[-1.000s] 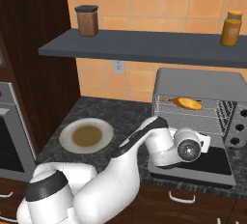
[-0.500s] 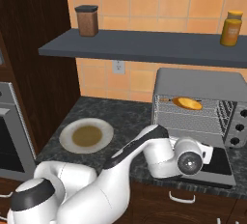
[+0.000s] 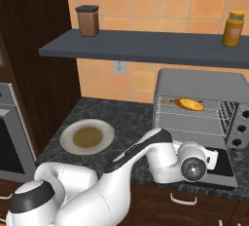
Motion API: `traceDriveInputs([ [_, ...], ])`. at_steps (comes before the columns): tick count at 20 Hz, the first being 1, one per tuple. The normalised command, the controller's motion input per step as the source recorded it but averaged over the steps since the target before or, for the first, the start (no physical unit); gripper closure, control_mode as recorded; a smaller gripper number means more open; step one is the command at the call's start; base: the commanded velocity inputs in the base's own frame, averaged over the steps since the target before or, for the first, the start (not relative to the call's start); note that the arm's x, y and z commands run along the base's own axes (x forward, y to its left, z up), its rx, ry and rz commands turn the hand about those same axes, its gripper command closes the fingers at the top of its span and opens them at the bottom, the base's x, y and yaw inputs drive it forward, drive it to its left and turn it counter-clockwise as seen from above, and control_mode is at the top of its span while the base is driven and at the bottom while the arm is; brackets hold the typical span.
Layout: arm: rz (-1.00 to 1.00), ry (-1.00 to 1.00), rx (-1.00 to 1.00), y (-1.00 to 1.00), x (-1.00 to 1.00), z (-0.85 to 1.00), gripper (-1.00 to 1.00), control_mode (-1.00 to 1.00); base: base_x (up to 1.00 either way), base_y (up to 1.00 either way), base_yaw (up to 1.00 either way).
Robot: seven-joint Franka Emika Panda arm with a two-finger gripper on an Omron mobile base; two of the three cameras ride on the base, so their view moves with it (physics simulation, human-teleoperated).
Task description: Pick up the kebab skewer and baguette bread, and place them inside the toaster oven. Close the toaster oven door and start by setting the timer.
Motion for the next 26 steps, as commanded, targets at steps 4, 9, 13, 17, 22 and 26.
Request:
traceDriveInputs([
  [4, 0.0, 0.0, 0.0, -0.19, -0.31, -0.13, -1.0, -1.0, 0.0, 0.0, 0.0],
  [9, 0.0, -0.03, 0.0, -0.05, -0.58, -0.63, -1.0, -1.0, 0.0, 0.0, 0.0],
  [13, 0.0, 0.0, -0.01, 0.04, -0.12, -0.36, -1.0, -1.0, 0.0, 0.0, 0.0],
  [17, 0.0, 0.0, 0.0, -0.04, -0.1, -0.38, -1.0, -1.0, 0.0, 0.0, 0.0],
  [22, 0.02, -0.04, -0.04, -0.09, -0.09, -0.37, -1.0, -1.0, 0.0, 0.0, 0.0],
  [26, 0.11, -0.09, -0.02, -0.23, -0.27, -0.24, -1.0, -1.0, 0.0, 0.0, 0.0],
])
